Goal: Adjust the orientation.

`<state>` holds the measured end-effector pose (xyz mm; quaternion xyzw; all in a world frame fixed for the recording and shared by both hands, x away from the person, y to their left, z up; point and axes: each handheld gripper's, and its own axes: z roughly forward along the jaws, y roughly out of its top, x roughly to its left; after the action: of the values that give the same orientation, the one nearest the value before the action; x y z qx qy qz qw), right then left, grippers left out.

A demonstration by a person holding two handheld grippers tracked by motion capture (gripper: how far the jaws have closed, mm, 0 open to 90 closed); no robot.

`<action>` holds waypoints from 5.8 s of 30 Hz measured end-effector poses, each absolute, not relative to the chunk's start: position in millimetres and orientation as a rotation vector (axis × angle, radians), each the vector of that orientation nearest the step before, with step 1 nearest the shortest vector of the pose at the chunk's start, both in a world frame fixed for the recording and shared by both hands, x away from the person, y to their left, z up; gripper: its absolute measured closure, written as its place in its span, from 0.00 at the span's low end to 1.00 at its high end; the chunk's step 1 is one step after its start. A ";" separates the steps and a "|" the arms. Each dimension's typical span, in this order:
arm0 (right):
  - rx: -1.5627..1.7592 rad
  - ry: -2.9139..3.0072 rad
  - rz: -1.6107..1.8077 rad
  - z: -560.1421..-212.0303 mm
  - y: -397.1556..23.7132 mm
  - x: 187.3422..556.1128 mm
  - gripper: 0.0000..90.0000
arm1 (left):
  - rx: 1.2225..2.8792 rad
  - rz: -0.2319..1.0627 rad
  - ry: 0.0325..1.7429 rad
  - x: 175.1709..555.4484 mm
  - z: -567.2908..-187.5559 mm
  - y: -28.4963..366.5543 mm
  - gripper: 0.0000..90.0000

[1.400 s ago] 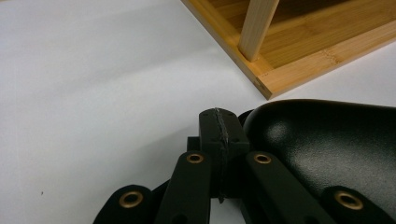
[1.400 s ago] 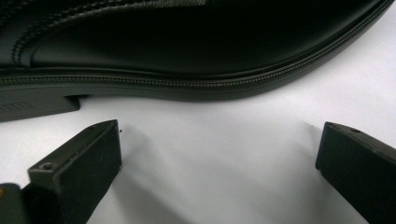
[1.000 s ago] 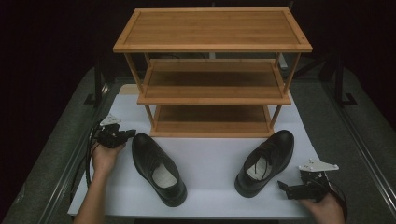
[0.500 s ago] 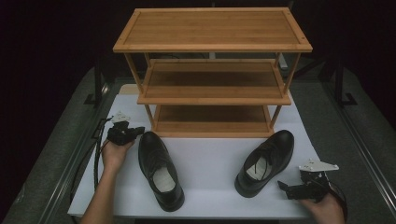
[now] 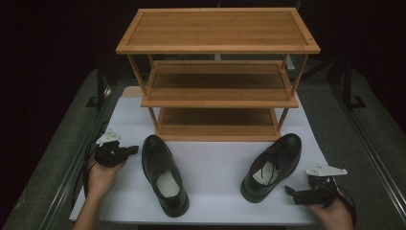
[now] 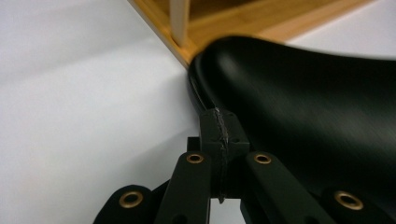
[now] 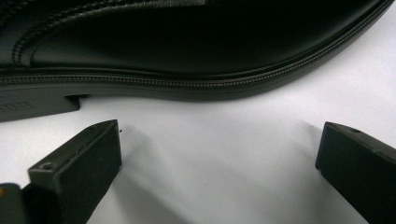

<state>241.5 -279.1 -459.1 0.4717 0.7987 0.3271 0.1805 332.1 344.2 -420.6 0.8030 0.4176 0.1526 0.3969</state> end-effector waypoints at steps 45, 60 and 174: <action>1.333 2.255 0.925 -459.3 -278.9 241.5 0.00 | 2.151 0.335 0.862 329.5 -438.6 284.3 1.00; 1.334 2.256 0.923 -459.1 -279.0 241.3 0.00 | 2.144 0.242 0.833 304.0 -437.7 281.7 1.00; 1.375 2.200 0.969 -448.9 -297.1 239.7 0.18 | 2.213 0.422 0.985 264.4 -451.2 326.8 0.00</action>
<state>239.7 -297.1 -448.9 0.4879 0.7806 0.3439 0.1851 264.4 326.8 -451.2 0.8480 0.3776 0.1616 0.3349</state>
